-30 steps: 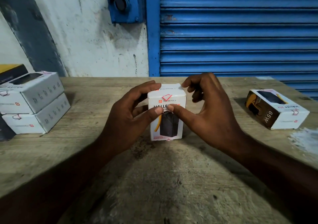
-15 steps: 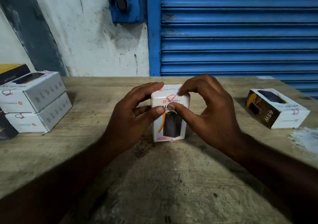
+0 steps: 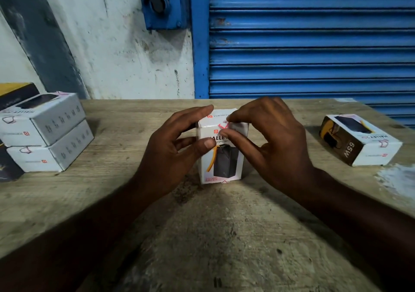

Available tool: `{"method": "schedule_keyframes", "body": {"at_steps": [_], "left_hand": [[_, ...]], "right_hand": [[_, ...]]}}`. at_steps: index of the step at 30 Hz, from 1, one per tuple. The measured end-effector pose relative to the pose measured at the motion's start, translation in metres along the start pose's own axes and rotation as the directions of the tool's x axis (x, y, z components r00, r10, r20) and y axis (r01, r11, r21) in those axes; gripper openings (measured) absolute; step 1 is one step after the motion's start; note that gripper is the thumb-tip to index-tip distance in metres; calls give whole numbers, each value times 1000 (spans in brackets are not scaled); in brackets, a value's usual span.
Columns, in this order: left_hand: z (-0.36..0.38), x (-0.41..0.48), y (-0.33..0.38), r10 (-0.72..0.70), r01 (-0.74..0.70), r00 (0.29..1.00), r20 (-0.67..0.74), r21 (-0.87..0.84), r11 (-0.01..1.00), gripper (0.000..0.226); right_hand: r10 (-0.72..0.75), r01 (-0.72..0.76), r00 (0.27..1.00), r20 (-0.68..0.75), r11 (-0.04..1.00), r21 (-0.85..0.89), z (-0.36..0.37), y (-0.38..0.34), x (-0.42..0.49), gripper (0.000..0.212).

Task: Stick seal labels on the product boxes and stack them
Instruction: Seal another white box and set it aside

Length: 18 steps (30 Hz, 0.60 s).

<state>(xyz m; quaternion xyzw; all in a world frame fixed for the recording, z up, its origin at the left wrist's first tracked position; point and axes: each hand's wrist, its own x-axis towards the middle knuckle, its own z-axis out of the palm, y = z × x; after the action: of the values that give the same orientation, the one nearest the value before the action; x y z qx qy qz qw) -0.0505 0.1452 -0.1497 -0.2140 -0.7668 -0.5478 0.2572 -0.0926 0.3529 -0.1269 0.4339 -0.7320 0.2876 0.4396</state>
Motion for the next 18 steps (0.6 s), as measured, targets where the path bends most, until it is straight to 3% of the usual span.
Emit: {"method": "schedule_keyframes", "body": {"at_steps": [18], "left_hand": [[-1,1,0,-7,7,1000,11,-5,1000,52]], "right_hand": [[-26,26,1000,-13,1000,5,1,0,0,11]]}}
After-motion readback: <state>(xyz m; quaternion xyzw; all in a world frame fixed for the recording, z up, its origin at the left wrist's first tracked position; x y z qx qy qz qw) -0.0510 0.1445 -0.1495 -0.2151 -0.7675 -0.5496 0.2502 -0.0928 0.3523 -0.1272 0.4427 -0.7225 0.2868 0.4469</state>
